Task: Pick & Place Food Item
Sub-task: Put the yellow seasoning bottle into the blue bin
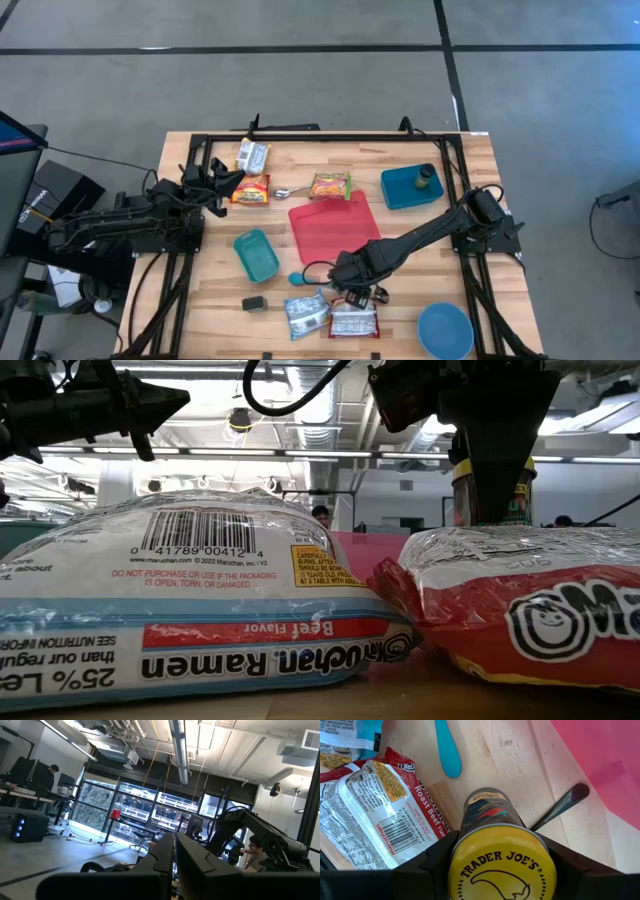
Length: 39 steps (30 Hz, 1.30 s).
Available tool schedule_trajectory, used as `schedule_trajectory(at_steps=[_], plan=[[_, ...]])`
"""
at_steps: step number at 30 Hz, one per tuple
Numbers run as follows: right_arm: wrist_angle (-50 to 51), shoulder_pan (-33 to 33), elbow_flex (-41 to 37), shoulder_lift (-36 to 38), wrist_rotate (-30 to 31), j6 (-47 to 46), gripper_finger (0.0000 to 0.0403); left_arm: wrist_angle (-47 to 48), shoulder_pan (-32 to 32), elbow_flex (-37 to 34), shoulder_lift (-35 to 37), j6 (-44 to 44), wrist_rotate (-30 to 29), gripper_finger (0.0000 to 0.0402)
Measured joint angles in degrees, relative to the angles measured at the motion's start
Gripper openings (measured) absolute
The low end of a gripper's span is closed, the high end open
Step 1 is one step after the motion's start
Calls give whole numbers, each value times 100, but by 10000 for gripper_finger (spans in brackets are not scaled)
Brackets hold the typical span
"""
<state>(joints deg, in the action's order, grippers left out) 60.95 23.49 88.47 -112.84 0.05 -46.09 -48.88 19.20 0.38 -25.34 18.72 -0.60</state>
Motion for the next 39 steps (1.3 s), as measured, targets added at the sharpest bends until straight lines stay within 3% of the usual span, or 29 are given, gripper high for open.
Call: schedule_trajectory(at_steps=[11,39], plan=[[84,0,66,7,-2,15,214,0,0,-1,-1,0,0,12],[623,11,1478,28,471,1134,214,0,0,0,0,0,-2,12]])
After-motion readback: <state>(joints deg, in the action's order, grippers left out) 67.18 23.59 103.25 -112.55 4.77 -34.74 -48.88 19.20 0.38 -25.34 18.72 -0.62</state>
